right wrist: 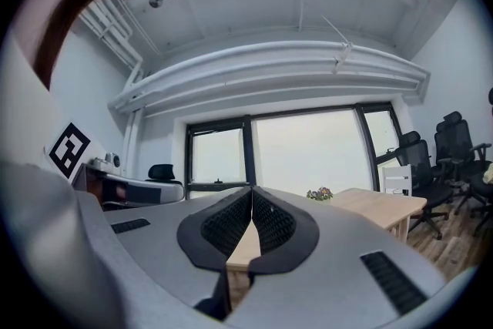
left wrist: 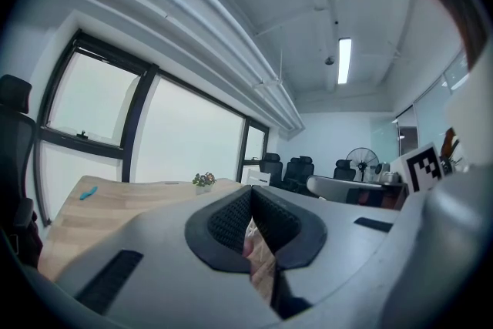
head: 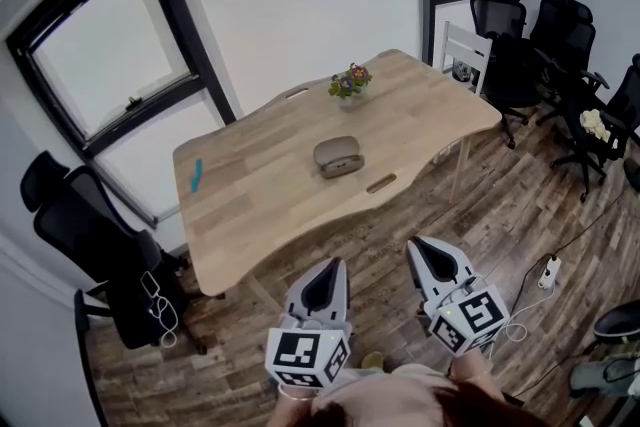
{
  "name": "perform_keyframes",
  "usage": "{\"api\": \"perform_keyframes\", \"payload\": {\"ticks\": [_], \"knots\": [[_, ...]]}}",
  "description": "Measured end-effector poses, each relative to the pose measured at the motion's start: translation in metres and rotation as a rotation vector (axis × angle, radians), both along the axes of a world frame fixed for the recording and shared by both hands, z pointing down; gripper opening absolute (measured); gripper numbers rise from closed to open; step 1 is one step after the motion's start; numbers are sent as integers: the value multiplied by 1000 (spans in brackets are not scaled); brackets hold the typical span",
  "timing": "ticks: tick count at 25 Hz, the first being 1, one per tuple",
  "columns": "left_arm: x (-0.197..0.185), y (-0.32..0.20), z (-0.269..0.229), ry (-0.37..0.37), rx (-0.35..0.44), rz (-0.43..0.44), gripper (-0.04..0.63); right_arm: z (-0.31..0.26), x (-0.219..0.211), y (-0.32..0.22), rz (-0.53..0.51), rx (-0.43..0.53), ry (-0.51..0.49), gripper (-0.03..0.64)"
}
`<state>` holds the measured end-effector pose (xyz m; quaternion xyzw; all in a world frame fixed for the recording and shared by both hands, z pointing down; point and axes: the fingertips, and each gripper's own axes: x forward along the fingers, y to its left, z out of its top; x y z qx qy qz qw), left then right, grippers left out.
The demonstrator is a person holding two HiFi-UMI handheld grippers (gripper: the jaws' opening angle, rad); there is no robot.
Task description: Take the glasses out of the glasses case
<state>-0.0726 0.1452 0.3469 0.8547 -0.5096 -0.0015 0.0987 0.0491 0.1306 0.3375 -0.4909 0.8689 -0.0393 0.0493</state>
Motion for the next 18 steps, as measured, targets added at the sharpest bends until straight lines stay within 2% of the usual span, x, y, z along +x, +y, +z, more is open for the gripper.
{"api": "perform_keyframes", "payload": {"ticks": [8,18], "knots": [[-7,-21,7,-11,-14,-15,0,4,1,-18,12,9,30,2],[11,-54,20,-21,-39,-15,1,12,12,-52,-3,27,31,2]]}}
